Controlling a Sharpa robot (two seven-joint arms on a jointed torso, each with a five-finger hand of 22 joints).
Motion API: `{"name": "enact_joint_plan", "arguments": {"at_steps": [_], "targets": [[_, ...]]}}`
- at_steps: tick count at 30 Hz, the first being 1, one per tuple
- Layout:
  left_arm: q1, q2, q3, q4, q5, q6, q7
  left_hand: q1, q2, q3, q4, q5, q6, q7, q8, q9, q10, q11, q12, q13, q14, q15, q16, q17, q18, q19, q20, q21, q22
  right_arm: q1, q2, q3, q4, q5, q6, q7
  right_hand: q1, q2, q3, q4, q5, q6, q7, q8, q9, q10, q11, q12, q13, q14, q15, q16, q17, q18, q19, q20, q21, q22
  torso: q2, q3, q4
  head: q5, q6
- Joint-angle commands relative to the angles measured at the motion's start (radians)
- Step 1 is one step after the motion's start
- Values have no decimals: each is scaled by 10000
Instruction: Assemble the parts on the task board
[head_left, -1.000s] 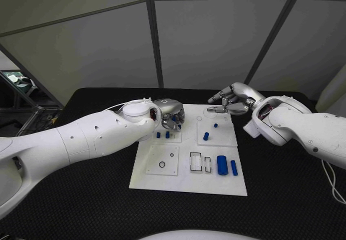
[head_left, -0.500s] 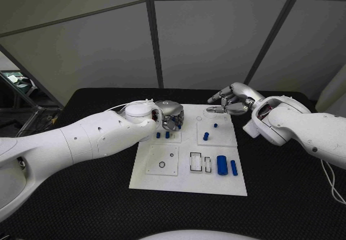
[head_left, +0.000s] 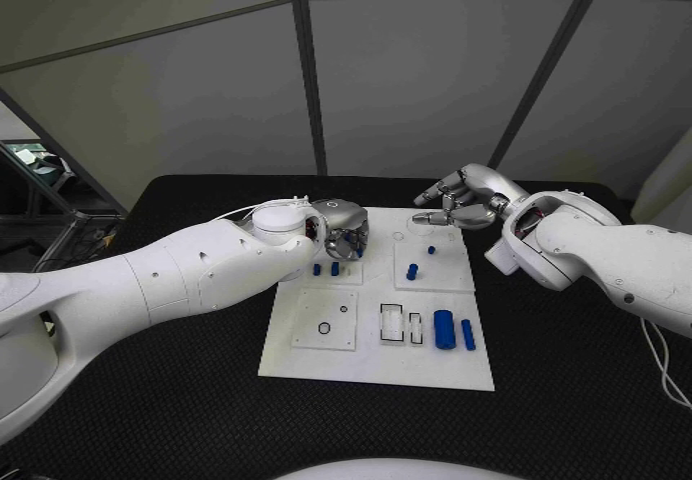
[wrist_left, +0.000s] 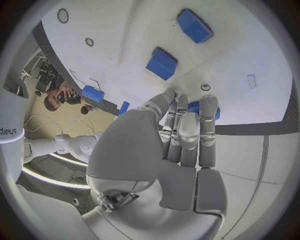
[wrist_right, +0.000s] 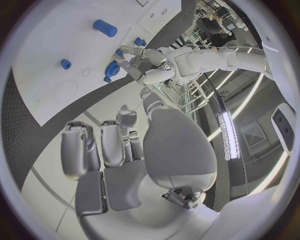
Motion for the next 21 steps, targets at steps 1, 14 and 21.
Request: {"name": "enact_joint_plan", "arguments": {"at_steps": [1,14,21], "targets": [[-31,-4,-9,18,-49,-15,282,-82,66,82,-9,-48,146,-28,73,17,151,-17,53,-1,104,-10,121,86,-288,123,0,165,176,18,10,6,7,-16,24,69,-66,44,-11,-12,45,67,32,-32,-14,76,1,17,5,319,-64,-22,9,151,11,-86,-39,750,-7,-2,8,3,-5],[-90,-216,-1,212,252,-624,478,-188,109,152,-42,-65,299,-54,99,19,273,-60,56,0,211,-56,337,252,-349,319,-43,481,507,18,-10,6,14,-16,19,82,-66,44,-11,-12,45,67,32,-32,-14,76,1,17,5,319,-64,-22,9,151,11,-86,-39,750,-8,-6,10,25,56],[-99,-446,189,475,381,-981,487,-206,118,172,-58,-61,333,-55,102,18,300,-69,53,-1,244,-67,387,287,-374,404,-54,596,625,17,-15,6,-16,-16,12,89,-70,59,-5,-14,47,75,31,-30,-13,89,0,39,23,321,-65,-23,11,151,12,-87,-41,750,-17,-5,19,39,109]]}}
